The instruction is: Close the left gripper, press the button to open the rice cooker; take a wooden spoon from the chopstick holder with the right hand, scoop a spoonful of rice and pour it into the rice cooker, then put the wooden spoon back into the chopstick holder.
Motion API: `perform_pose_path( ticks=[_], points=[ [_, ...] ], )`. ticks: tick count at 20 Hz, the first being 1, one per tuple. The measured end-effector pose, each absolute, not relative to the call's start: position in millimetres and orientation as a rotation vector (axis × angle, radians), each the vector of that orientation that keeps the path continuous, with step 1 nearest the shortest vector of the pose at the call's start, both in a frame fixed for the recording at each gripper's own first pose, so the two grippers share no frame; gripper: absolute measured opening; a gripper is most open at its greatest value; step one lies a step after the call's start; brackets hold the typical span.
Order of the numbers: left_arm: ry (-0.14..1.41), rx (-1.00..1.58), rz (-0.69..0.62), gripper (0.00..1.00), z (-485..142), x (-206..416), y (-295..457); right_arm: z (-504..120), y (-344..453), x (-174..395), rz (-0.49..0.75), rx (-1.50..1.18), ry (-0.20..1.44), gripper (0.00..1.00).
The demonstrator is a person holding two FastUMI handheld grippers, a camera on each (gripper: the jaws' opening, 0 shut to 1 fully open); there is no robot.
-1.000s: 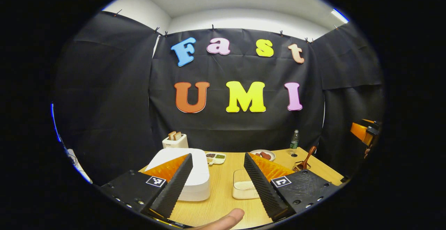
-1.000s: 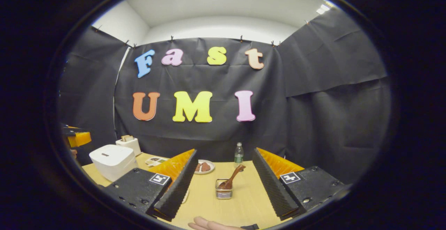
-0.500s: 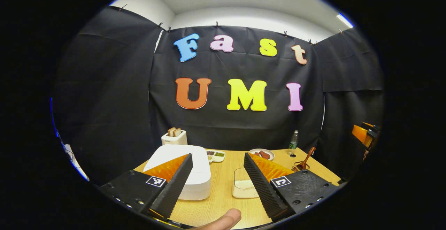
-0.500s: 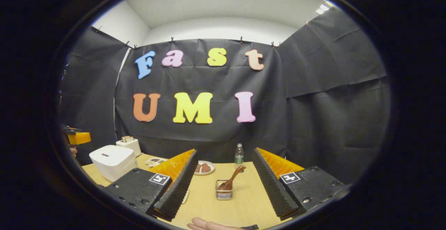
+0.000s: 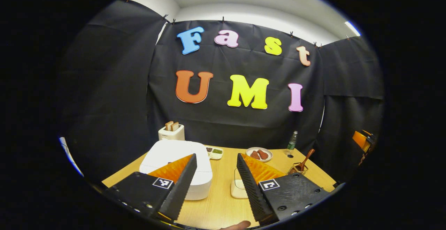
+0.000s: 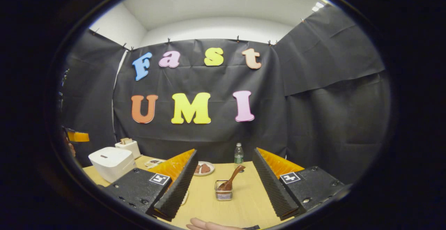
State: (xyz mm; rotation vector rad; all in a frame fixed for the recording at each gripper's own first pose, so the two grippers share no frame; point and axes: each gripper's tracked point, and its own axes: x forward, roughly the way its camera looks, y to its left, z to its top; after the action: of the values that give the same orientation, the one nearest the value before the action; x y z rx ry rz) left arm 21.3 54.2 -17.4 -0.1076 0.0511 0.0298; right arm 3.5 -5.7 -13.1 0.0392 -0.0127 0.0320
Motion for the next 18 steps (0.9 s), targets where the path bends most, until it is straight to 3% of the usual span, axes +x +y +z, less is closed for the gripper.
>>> perform_pose_path(
  ticks=[1,4,7,9,12,13,14,15,18],
  points=[
    [0.063,-0.101,0.036,0.71,-19.8,23.0,56.7,-15.2,-6.3,4.6,0.033,0.039,-0.011,0.99],
    [0.091,-0.087,0.043,0.48,-26.8,32.6,63.2,-25.1,-7.3,9.8,0.04,0.047,0.01,0.96],
    [0.11,-0.047,0.084,0.49,-32.4,50.2,79.4,-32.2,-10.4,18.7,0.039,0.05,0.027,0.99],
    [0.139,-0.032,0.111,0.05,-36.1,50.4,90.1,-36.5,-11.9,25.4,0.036,0.055,0.032,0.96],
    [0.188,-0.028,0.075,0.05,-50.2,66.8,89.3,-45.0,-10.4,35.3,0.048,0.051,0.048,0.99],
    [0.199,-0.021,0.096,0.05,-55.4,76.0,96.8,-48.1,-9.0,38.5,0.058,0.044,0.055,0.96],
    [0.232,-0.009,0.138,0.07,-61.5,81.1,108.2,-50.5,-9.4,41.4,0.062,0.041,0.056,0.99],
    [0.25,-0.01,0.149,0.0,-68.7,85.0,117.7,-52.2,-11.2,44.9,0.062,0.038,0.055,0.96],
    [0.338,-0.026,0.162,0.0,-95.4,104.4,124.4,-61.0,-18.3,53.1,0.05,0.03,0.06,0.99]
  ],
)
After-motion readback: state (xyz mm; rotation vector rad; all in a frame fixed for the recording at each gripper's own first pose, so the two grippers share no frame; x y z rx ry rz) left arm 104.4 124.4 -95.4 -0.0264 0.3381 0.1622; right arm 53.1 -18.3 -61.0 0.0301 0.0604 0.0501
